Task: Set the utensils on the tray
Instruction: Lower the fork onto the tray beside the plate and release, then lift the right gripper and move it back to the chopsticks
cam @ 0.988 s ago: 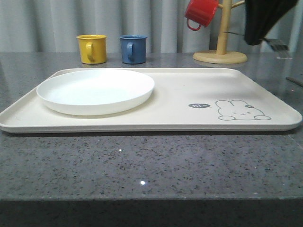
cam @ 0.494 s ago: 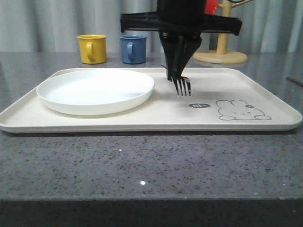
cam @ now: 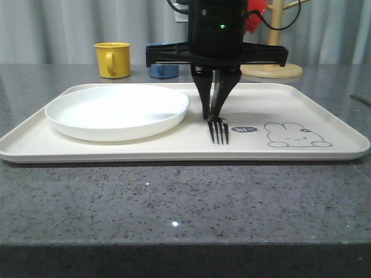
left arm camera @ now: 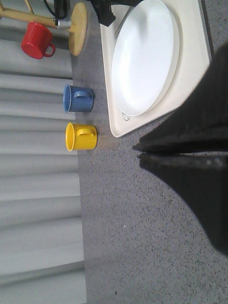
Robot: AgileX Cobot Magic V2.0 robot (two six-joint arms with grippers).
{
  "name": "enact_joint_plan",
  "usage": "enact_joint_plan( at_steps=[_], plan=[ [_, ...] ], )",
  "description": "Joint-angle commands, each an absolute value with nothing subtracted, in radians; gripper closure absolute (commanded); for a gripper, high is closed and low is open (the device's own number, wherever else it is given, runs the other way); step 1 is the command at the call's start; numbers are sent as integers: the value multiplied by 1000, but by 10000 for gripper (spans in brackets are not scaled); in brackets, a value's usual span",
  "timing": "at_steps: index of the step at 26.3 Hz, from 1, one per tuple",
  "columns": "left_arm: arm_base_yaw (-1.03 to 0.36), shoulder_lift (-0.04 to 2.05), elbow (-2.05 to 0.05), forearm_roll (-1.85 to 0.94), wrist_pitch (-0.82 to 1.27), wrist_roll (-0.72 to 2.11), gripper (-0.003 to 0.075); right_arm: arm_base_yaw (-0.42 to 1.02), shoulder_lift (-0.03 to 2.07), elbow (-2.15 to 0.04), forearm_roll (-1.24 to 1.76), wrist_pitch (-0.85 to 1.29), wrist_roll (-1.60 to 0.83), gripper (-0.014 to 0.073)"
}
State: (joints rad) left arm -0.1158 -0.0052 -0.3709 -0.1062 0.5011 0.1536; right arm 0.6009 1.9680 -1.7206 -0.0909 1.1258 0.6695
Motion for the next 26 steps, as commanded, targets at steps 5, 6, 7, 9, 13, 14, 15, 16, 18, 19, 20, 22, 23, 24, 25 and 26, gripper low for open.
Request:
enact_joint_plan(
  at_steps=[5, 6, 7, 9, 13, 14, 15, 16, 18, 19, 20, 22, 23, 24, 25, 26],
  plan=[
    [-112, 3, -396, -121, 424, 142, 738, 589, 1891, -1774, -114, 1134, 671, 266],
    [-112, 3, -396, -121, 424, 142, 738, 583, 1882, -1788, -114, 1148, 666, 265],
    [-112, 3, -396, -121, 424, 142, 738, 574, 1872, -1802, -114, 1161, 654, 265],
    [-112, 3, -396, -121, 424, 142, 738, 552, 1846, -1827, -101, 1189, 607, 265],
    [-112, 3, -396, -121, 424, 142, 738, 469, 1786, -1848, -50, 1241, 484, 265],
    [-112, 3, -396, -121, 424, 142, 738, 446, 1771, -1847, -49, 1257, 458, 265],
    [-112, 3, -396, -121, 424, 142, 738, 414, 1757, -1847, -49, 1279, 426, 265],
    [-112, 3, -396, -121, 424, 142, 738, 388, 1746, -1846, -50, 1300, 400, 265],
    [-112, 3, -396, -121, 424, 142, 738, 332, 1722, -1833, -50, 1332, 345, 265],
    [-112, 3, -396, -121, 424, 142, 738, 297, 1706, -1820, -50, 1333, 321, 265],
    [-112, 3, -396, -121, 424, 142, 738, 260, 1688, -1801, -50, 1330, 306, 265],
    [-112, 3, -396, -121, 424, 142, 738, 197, 1658, -1761, -50, 1318, 272, 266],
    [-112, 3, -396, -121, 424, 142, 738, 165, 1648, -1742, -49, 1312, 252, 269],
    [-112, 3, -396, -121, 424, 142, 738, 133, 1640, -1722, -49, 1308, 231, 269],
    [-112, 3, -396, -121, 424, 142, 738, 103, 1634, -1703, -47, 1306, 208, 269],
    [-112, 3, -396, -121, 424, 142, 738, 68, 1630, -1684, -43, 1301, 183, 269]
  ],
)
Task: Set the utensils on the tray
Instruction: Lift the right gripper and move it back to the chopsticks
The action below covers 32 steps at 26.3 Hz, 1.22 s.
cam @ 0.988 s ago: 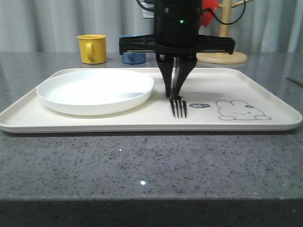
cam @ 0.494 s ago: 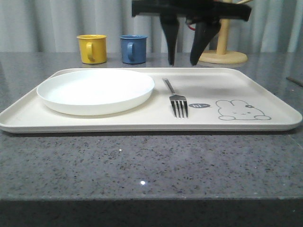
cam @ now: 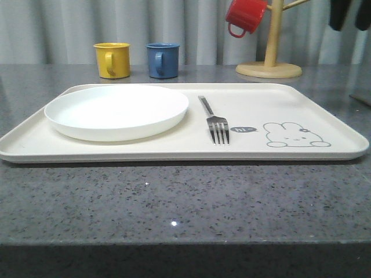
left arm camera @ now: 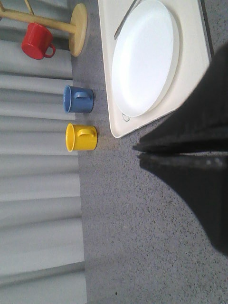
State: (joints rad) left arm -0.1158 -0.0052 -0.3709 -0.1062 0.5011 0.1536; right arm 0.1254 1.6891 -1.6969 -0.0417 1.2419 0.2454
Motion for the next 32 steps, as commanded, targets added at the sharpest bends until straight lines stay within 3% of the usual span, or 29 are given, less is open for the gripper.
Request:
enact_joint_plan(
  at_steps=[1, 8, 26, 32],
  plan=[
    [-112, 3, -396, -121, 424, 142, 738, 41, 1629, -1664, -35, 1294, 163, 269],
    [-112, 3, -396, -121, 424, 142, 738, -96, 1635, -1515, 80, 1175, 45, 269],
    [-112, 3, -396, -121, 424, 142, 738, -100, 1753, -1448, 84, 1133, 11, 271],
    [-112, 3, -396, -121, 424, 142, 738, -100, 1756, -1448, 82, 1136, 11, 446]
  ],
)
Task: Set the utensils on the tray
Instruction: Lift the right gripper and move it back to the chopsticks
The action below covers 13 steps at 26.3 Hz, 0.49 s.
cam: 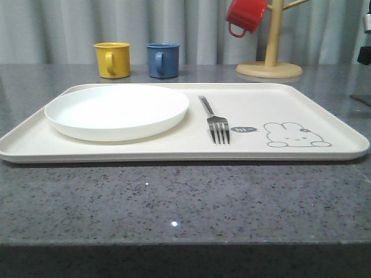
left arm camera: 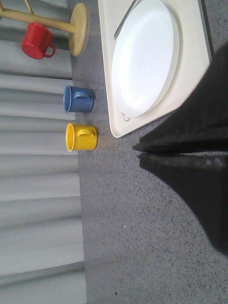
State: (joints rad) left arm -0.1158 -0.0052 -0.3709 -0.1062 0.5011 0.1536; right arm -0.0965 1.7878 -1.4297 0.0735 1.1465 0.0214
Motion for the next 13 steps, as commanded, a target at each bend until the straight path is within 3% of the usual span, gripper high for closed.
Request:
enact_joint_plan(
  at_steps=[1, 4, 13],
  plan=[
    [-112, 3, -396, -121, 424, 142, 738, -100, 1756, -1448, 82, 1143, 11, 482],
    [-112, 3, -396, -121, 424, 142, 738, -100, 1743, -1449, 82, 1154, 11, 544],
    [-112, 3, -396, -121, 424, 142, 738, -62, 1602, -1515, 82, 1233, 113, 540]
  ],
)
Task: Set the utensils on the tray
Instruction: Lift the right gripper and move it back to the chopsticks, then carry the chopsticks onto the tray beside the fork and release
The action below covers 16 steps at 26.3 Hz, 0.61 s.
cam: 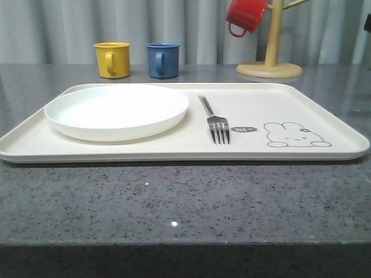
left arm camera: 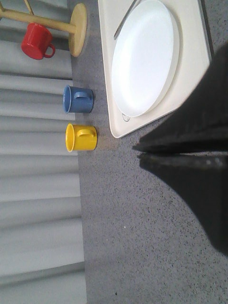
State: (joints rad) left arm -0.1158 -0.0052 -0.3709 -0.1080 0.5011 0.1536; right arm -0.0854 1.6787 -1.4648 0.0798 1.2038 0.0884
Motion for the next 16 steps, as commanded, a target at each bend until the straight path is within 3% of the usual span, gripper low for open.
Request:
enact_joint_plan(
  at_steps=[1, 12, 16],
  plan=[
    [-112, 3, -396, -121, 424, 142, 738, -44, 1593, -1526, 82, 1250, 120, 540],
    [-112, 3, -396, -121, 424, 142, 738, 321, 1661, -1552, 82, 1193, 318, 540],
    [-112, 3, -396, -121, 424, 142, 738, 389, 1717, -1552, 88, 1119, 392, 540]
  ],
)
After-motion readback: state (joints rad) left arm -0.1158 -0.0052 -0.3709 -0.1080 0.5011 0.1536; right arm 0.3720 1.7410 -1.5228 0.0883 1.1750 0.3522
